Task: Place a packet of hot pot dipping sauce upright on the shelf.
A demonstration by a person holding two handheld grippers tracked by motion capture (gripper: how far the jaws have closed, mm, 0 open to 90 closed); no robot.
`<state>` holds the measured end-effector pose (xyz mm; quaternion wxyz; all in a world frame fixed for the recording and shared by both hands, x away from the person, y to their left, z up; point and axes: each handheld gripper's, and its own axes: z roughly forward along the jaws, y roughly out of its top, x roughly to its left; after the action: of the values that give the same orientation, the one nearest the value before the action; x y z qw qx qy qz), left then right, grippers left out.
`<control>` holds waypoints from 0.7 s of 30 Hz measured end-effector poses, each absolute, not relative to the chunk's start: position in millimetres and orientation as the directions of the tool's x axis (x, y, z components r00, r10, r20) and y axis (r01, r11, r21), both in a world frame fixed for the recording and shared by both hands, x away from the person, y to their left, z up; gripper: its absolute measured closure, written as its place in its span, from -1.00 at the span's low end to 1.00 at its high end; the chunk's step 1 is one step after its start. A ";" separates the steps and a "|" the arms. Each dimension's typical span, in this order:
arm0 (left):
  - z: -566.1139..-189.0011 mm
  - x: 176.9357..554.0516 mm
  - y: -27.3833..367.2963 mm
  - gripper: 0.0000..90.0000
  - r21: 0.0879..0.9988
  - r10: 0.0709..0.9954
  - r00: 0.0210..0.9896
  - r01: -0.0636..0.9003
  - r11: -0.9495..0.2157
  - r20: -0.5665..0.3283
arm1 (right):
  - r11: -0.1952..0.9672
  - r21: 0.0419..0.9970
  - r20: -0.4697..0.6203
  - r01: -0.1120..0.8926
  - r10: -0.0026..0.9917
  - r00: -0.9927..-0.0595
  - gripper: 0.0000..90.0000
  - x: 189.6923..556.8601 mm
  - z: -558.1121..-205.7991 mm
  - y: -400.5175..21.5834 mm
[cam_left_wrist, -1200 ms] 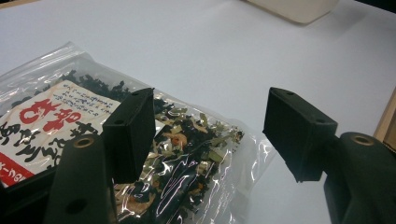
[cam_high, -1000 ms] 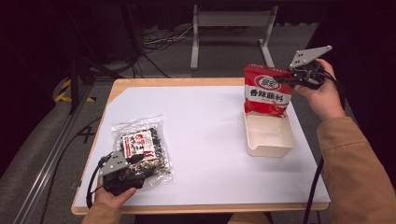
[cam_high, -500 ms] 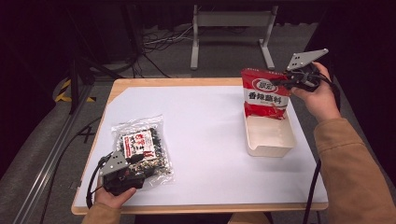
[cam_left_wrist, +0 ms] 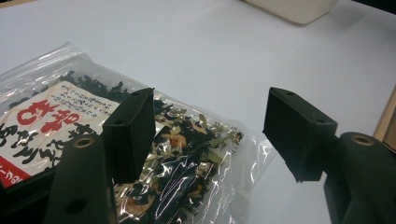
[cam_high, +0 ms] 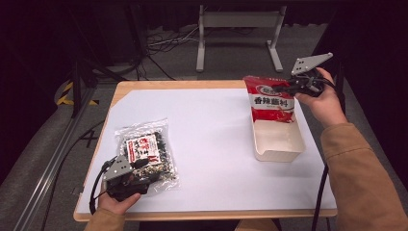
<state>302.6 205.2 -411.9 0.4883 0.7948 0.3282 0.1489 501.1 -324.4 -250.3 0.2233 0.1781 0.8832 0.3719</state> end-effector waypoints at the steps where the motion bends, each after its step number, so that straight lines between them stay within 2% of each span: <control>1: -411.9 302.7 205.1 -0.23 0.874 0.667 0.740 0.376 -0.308 -0.084 | 0.660 0.736 -0.260 0.148 0.478 -0.839 0.94 501.2 -250.6 -323.7; 5: -411.9 302.8 204.7 -0.23 0.873 0.665 0.741 0.379 -0.307 -0.088 | 0.653 0.743 -0.245 0.148 0.471 -0.847 0.94 501.3 -251.2 -319.6; 11: -411.8 302.9 204.7 -0.23 0.873 0.666 0.741 0.379 -0.306 -0.088 | 0.670 0.735 -0.242 0.104 0.403 -0.883 0.95 500.6 -252.9 -302.6; 17: -411.6 303.0 205.4 -0.23 0.874 0.664 0.743 0.376 -0.308 -0.085 | 0.688 0.711 -0.249 0.148 0.442 -0.861 0.95 503.2 -255.9 -308.9; 21: -411.6 303.1 205.2 -0.23 0.873 0.664 0.743 0.378 -0.308 -0.087 | 0.653 0.736 -0.224 0.179 0.485 -0.845 0.95 503.1 -258.5 -321.5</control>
<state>303.1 205.2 -411.6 0.4886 0.7953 0.3275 0.1464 503.1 -321.5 -258.5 0.2054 0.1874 0.8855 0.3722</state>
